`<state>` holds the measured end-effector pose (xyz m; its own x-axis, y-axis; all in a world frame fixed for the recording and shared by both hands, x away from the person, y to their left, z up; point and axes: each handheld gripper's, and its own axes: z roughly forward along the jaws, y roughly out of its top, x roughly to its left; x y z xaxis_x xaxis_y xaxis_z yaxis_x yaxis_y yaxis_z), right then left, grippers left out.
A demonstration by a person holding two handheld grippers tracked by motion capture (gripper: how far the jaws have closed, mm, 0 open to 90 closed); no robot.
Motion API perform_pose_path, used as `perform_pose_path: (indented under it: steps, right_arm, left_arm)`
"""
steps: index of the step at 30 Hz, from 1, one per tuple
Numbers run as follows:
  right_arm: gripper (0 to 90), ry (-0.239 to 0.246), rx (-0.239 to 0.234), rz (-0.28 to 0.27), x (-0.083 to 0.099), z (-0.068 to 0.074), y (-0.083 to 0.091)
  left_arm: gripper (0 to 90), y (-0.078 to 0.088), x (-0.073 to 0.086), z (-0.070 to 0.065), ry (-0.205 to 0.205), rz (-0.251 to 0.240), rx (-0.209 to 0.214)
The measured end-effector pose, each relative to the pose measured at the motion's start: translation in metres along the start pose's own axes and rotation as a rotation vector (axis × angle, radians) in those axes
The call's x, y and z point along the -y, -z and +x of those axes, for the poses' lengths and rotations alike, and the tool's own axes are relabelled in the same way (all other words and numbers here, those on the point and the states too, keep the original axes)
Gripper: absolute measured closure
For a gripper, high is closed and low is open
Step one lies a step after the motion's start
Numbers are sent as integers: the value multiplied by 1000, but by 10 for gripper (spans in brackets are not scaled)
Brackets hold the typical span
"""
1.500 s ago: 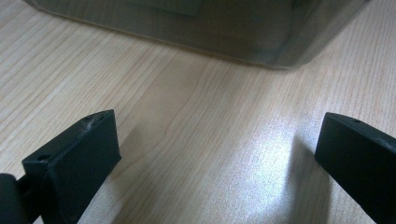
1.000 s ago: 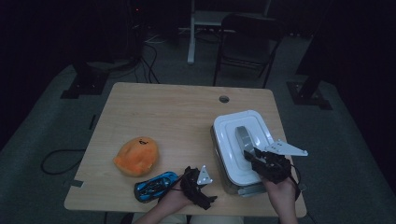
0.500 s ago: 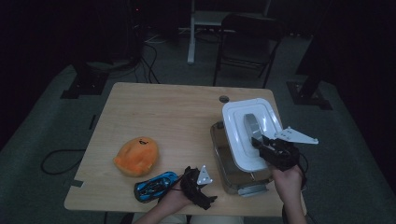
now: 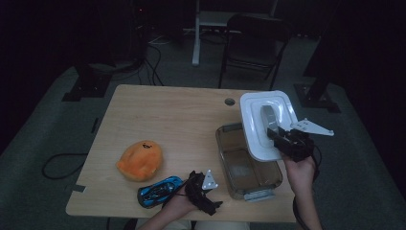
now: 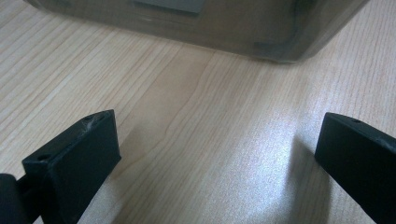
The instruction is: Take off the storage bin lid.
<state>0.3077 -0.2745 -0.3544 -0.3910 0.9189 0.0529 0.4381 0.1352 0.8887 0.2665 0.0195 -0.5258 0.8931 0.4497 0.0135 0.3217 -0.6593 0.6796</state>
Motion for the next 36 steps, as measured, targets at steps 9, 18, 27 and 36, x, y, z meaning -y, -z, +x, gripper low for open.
perform_pose_path:
  steps: [9, 18, 27, 36]
  right_arm:
    - [685, -23, 83, 3, -4, -39, -20]
    - [686, -51, 144, 10, -3, -72, -33]
    - [685, -77, 175, 77, 19, -95, -67]
    - [685, -124, 159, 134, 47, -101, -103]
  left_arm:
    - [4, 0, 0, 0, 2, -3, 0]
    - [4, 0, 0, 0, -1, 1, 1]
    - [4, 0, 0, 0, -1, 1, 0]
    - [4, 0, 0, 0, 1, 0, -1]
